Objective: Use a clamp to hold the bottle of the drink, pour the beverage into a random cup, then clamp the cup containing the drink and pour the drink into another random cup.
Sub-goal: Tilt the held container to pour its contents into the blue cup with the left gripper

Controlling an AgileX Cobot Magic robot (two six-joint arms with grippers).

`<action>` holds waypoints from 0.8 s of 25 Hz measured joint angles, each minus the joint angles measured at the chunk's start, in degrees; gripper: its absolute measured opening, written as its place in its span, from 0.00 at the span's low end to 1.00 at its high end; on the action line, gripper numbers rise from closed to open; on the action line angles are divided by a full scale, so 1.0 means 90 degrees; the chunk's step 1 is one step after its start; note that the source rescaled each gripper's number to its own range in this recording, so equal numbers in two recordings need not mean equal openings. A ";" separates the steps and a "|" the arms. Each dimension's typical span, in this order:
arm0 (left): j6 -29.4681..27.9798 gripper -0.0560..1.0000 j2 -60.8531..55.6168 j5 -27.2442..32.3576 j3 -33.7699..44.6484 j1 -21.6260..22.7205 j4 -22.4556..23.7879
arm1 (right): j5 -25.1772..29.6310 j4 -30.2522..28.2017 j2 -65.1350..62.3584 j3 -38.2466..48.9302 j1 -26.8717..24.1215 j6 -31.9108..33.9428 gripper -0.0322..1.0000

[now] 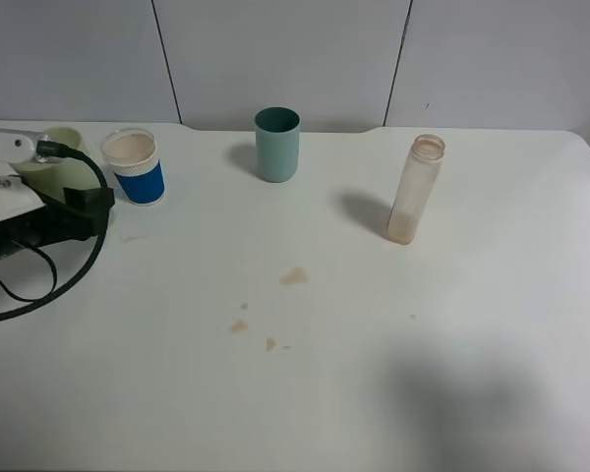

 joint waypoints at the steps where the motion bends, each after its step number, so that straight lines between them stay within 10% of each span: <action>1: 0.0000 0.07 0.0000 0.0069 -0.0029 0.0155 0.0002 | 0.0000 0.0000 0.0000 0.0000 0.0000 0.0000 1.00; 20: 0.0384 0.07 -0.0020 0.4032 -0.2691 0.1153 0.0938 | 0.0000 0.0000 0.0000 0.0000 0.0000 0.0000 1.00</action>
